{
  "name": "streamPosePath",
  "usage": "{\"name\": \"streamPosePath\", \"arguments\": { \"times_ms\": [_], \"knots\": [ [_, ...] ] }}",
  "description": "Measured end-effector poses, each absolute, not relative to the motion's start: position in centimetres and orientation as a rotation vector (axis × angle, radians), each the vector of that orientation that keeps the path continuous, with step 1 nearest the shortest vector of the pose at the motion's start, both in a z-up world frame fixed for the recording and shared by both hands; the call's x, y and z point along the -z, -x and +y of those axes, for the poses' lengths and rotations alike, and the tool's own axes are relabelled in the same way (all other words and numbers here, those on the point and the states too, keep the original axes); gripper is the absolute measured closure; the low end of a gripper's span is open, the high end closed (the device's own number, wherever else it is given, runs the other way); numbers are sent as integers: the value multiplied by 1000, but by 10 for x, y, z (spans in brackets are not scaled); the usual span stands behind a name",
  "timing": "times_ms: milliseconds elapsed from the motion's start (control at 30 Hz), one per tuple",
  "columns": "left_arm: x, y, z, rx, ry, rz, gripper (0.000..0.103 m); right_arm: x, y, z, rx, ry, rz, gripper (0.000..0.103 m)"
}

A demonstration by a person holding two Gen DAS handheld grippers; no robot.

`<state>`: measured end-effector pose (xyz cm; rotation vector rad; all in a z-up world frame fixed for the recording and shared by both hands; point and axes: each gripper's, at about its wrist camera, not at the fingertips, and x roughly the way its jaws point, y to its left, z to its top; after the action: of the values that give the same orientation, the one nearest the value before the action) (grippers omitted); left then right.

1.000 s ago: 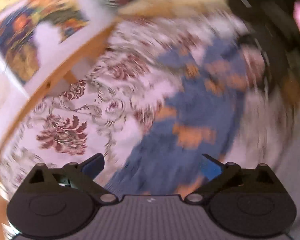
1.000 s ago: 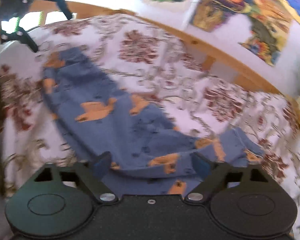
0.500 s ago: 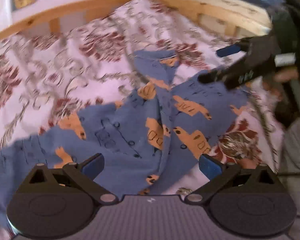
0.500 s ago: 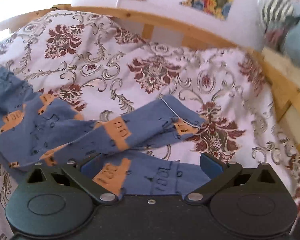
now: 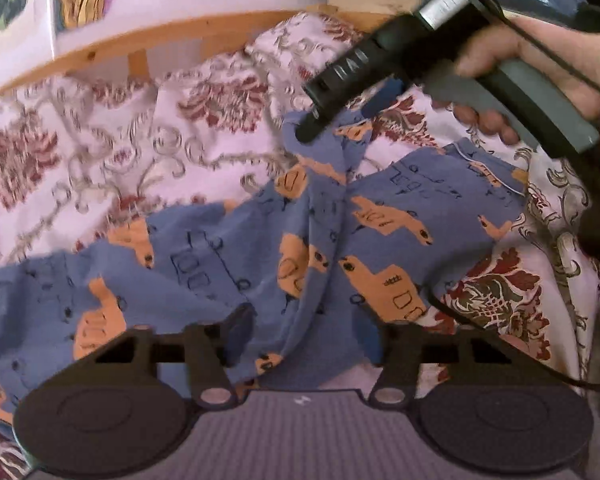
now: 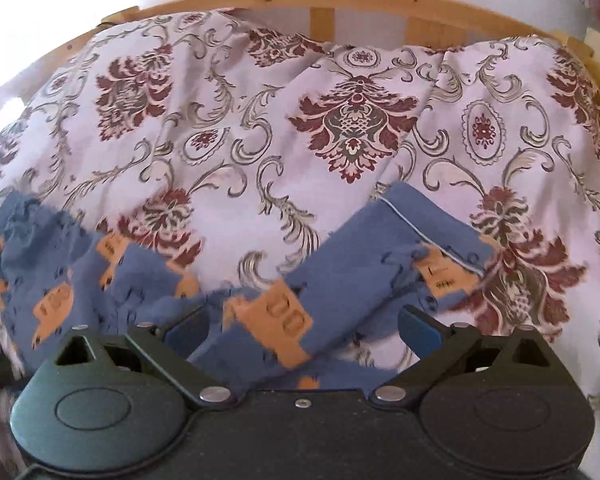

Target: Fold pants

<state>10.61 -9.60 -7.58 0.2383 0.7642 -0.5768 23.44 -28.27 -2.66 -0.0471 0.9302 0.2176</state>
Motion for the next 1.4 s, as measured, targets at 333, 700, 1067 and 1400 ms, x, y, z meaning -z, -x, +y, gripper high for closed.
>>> {"name": "streamPosePath", "arguments": {
  "times_ms": [333,700,1067,1400],
  "knots": [
    [82,-112,-88,593,-175,782,73,45,-311,-267,-112,-9,1129,46],
    [85,-111,-91,565,-212,772,88,68,-321,-258,-8,43,1164,92],
    [84,-102,-98,569,-293,718,102,52,-303,-277,24,-65,1067,103],
    [81,-80,-108,603,-441,609,103,8,-165,-335,198,-374,648,103]
  ]
}}
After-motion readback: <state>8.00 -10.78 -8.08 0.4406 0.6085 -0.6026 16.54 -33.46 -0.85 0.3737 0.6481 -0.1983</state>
